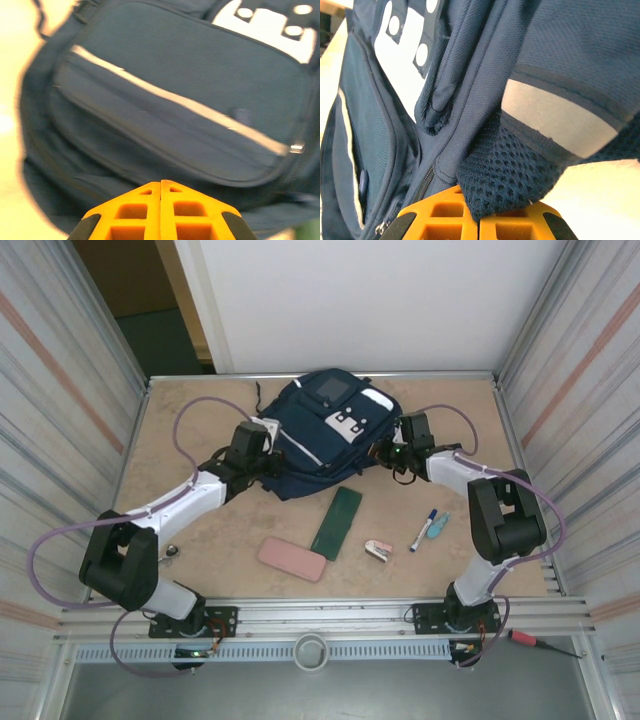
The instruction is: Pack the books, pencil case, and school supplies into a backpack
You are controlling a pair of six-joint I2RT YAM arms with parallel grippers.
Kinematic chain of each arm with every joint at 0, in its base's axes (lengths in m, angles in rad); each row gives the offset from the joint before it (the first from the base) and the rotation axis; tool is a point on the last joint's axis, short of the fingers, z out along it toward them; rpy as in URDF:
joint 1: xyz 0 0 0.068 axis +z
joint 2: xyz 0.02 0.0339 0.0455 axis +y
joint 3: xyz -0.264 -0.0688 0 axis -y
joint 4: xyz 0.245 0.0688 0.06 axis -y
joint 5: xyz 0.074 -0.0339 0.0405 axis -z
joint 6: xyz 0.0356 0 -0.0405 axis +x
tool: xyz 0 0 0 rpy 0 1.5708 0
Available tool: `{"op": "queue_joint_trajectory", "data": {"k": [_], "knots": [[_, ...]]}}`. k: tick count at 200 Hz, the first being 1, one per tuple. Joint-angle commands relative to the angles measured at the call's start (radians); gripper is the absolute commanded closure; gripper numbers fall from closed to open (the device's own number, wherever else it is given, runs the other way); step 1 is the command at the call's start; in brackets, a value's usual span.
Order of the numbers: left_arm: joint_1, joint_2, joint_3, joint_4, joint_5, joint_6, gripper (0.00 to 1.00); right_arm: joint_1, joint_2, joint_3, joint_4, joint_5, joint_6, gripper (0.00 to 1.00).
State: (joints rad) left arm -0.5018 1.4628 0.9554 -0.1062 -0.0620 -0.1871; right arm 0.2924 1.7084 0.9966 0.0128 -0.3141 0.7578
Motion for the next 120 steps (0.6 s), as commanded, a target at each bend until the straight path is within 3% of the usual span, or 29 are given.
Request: {"op": "queue_joint_trajectory", "data": {"k": [1,14,32,78,120], "knots": [[-0.018,0.016,0.031,0.009,0.171,-0.092,0.95,0.022,-0.014,-0.002,0.036,-0.036,-0.01,1.0],[-0.042,0.048,0.069,-0.023,0.186,-0.118,0.78,0.026,-0.02,-0.01,0.039,-0.026,-0.004,1.0],[-0.105,0.096,0.121,-0.075,0.101,-0.083,0.64,0.04,-0.041,-0.045,0.078,-0.005,0.023,1.0],[-0.125,0.163,0.125,-0.163,-0.012,-0.092,0.56,0.157,-0.084,-0.162,0.109,0.112,0.054,1.0],[-0.129,0.126,-0.004,-0.164,-0.022,-0.155,0.45,0.256,-0.061,-0.227,0.16,0.185,0.053,1.0]]}}
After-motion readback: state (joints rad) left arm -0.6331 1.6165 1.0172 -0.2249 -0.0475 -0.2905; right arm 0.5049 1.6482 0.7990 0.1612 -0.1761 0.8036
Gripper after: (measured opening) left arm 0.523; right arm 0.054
